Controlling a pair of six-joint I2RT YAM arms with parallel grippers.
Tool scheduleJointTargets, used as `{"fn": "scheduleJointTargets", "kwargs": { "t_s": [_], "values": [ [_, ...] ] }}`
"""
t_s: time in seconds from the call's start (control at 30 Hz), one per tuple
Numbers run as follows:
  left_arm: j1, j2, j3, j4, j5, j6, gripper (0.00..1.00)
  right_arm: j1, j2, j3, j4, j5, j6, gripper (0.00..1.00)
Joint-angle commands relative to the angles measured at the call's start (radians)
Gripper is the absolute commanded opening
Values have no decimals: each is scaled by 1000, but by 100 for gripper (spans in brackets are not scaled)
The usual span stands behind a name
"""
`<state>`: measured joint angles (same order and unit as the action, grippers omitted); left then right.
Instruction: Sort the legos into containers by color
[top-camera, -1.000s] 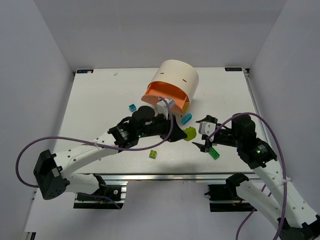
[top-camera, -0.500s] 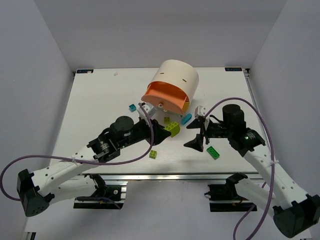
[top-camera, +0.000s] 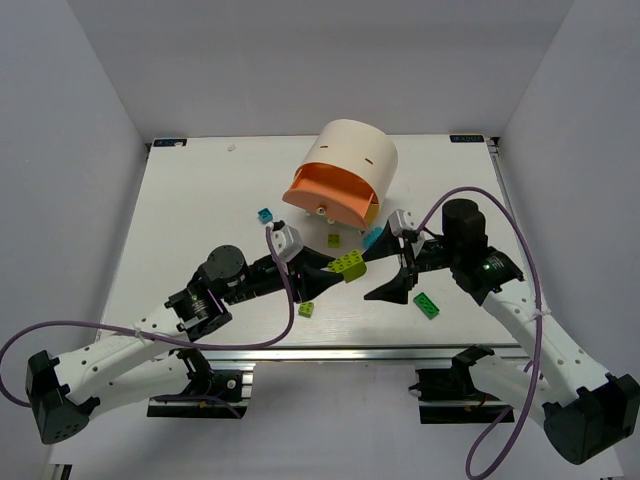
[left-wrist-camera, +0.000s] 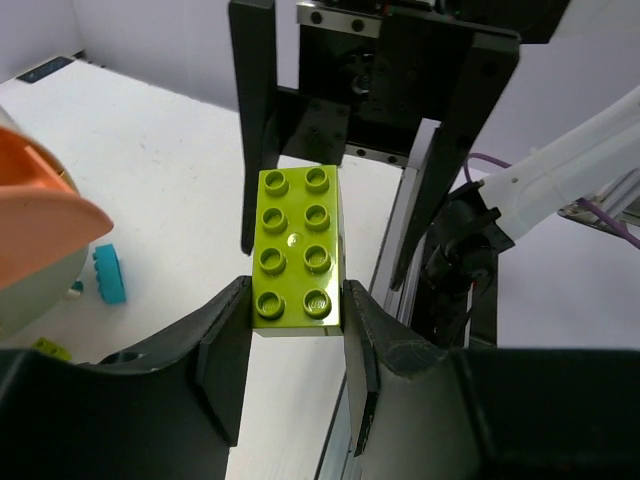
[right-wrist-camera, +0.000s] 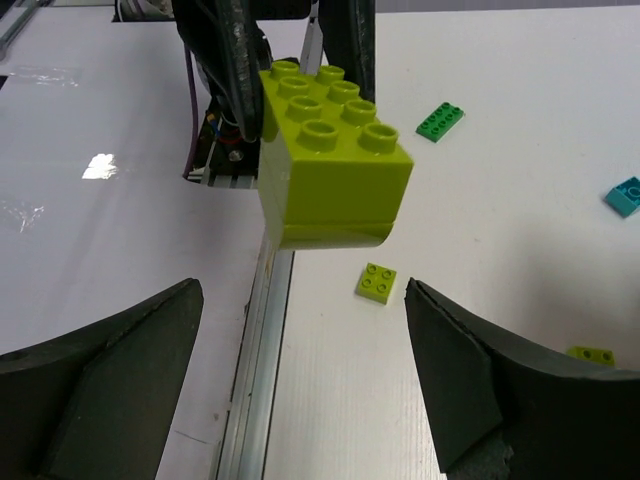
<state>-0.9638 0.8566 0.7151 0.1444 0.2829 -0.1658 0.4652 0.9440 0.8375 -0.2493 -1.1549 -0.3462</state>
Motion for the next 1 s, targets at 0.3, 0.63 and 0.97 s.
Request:
{"fn": "scheduleJointTargets", "kwargs": {
  "t_s": [0.3,0.63,0.97],
  "values": [
    [-3,18,-12,99,78,0,0,3,9,37,211,-19,191,80],
    [-3,25,-20,119,81,-3,0,1,-5,17,283,-34,268,70],
    [-3,27,-23,130,82,0,0,-3,-19,-12,329,-34,297,56]
  ]
}}
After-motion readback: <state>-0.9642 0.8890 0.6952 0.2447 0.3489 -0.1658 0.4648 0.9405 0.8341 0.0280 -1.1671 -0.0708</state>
